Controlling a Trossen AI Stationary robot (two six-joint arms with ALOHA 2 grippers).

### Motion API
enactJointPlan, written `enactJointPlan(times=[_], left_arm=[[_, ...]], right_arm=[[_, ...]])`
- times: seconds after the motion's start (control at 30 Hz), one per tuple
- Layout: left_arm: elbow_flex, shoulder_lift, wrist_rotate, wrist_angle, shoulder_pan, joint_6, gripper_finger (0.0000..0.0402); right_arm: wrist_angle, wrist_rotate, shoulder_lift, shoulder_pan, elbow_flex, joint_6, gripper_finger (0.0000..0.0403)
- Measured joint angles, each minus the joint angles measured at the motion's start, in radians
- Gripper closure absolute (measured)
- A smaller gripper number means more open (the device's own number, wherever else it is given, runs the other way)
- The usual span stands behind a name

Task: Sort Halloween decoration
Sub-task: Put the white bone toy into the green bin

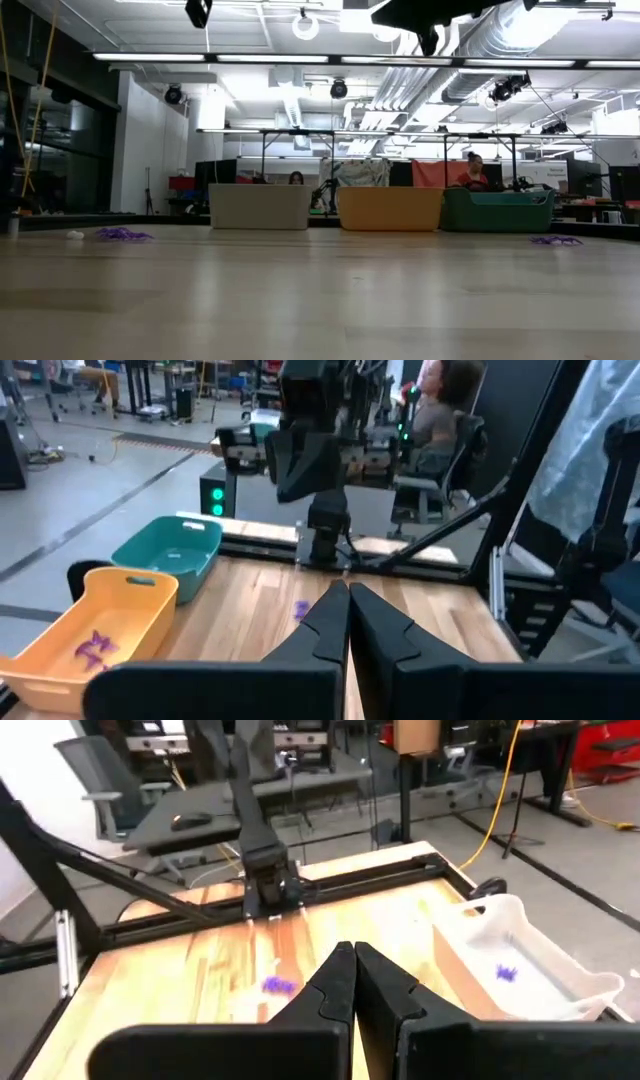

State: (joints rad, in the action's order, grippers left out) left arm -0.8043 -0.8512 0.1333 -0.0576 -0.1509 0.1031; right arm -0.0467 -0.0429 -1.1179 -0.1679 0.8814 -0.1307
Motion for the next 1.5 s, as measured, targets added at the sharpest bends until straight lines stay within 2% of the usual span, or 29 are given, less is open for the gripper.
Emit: enactJointPlan(times=[0.27,0.37,0.5,0.57,0.73,0.87,1.13,1.5], left_arm=[[0.001,-0.011,0.001,0.01,0.0,0.012,0.0401],[-0.001,-0.008,-0.044,-0.04,-0.001,0.052,0.0396],[-0.02,-0.015,-0.057,-0.308,0.017,0.018,0.0363],[-0.023,-0.024,-0.049,-0.428,0.049,0.016,0.0337],[-0.023,-0.079,-0.069,-0.845,0.149,-0.06,0.0267],[-0.021,-0.161,-0.146,-1.003,0.198,-0.13,0.0228],[0.057,-0.326,-0.165,-0.944,0.224,-0.141,0.0211],[0.056,-0.49,-0.168,-0.908,0.267,-0.158,0.0216]], right_arm=[[-0.002,0.001,0.0,0.007,0.0,0.016,0.0403],[-0.002,0.001,0.0,0.007,0.0,0.016,0.0403],[-0.002,0.001,0.0,0.007,0.0,0.016,0.0403],[-0.002,0.001,0.0,0.007,0.0,0.016,0.0403],[-0.002,0.002,0.0,0.007,0.0,0.016,0.0403],[0.0,0.018,-0.002,0.005,0.0,0.016,0.0403],[0.007,0.043,-0.002,0.005,0.0,0.016,0.0403],[0.041,0.043,-0.002,0.005,0.0,0.026,0.0403]])
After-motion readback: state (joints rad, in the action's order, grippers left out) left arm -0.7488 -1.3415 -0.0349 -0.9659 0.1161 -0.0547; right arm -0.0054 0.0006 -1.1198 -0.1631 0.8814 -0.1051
